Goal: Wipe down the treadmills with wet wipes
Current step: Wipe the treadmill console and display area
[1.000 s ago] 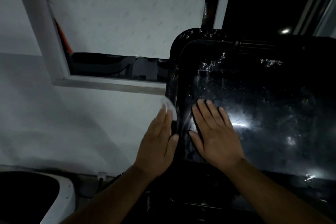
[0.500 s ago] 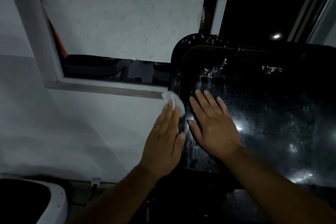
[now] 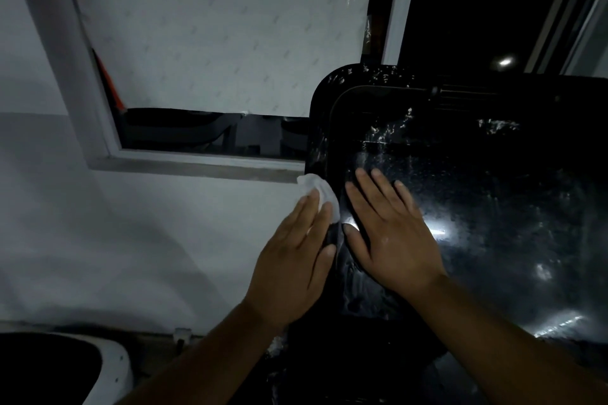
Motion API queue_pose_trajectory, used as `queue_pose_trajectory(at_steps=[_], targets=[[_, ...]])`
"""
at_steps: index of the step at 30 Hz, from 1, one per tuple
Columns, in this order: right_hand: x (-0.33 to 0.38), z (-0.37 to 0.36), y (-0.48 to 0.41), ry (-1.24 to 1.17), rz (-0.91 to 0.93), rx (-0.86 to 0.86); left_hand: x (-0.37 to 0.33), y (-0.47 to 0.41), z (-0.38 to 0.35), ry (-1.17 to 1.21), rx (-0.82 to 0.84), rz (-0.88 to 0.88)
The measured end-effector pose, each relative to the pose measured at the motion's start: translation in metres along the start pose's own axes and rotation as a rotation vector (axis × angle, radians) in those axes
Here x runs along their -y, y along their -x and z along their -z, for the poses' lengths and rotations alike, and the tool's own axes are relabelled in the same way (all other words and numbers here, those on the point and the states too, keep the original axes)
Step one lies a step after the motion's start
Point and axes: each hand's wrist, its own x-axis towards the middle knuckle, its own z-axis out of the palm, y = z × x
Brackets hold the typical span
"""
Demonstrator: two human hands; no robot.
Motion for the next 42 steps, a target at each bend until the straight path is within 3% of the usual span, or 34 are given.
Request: queue_pose_trajectory(at_steps=[8,17,21,27,32,37,42], targets=[[0.000,0.001,0.000,-0.019,-0.002,-0.008,-0.002,-0.038,0.009,0.088,-0.095,0.144],[0.001,0.001,0.001,-0.025,-0.015,0.004,-0.003,-0.019,-0.003,0.128,0.009,0.044],[0.002,0.001,0.001,-0.024,-0.015,0.009,-0.005,-0.077,0.002,0.247,0.011,0.259],[0.001,0.002,0.002,-0.037,-0.015,0.002,0.002,-0.042,-0.005,0.107,0.003,0.023],[0.002,0.002,0.001,-0.024,-0.028,0.029,-0.001,-0.093,0.000,0.220,0.011,0.221],[0.002,0.001,0.001,-0.033,-0.019,0.015,0.005,-0.043,-0.001,0.148,0.045,0.061],[0.002,0.002,0.001,-0.017,-0.023,0.032,0.003,-0.093,0.004,0.276,0.016,0.274]])
